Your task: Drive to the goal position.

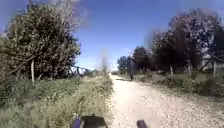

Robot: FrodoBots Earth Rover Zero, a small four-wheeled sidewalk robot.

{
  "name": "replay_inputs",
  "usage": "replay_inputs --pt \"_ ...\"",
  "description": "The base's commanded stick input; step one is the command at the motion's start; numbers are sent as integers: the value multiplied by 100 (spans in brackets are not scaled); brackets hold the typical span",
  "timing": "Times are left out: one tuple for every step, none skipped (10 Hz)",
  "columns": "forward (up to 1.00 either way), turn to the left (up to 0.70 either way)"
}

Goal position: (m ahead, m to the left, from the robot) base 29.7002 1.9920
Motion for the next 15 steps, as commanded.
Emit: replay_inputs --pt "50 0" --pt "50 0" --pt "50 0" --pt "50 0" --pt "50 0" --pt "50 0" --pt "50 0" --pt "50 0" --pt "50 0" --pt "50 0" --pt "50 0" --pt "50 0" --pt "50 0" --pt "50 0" --pt "50 0"
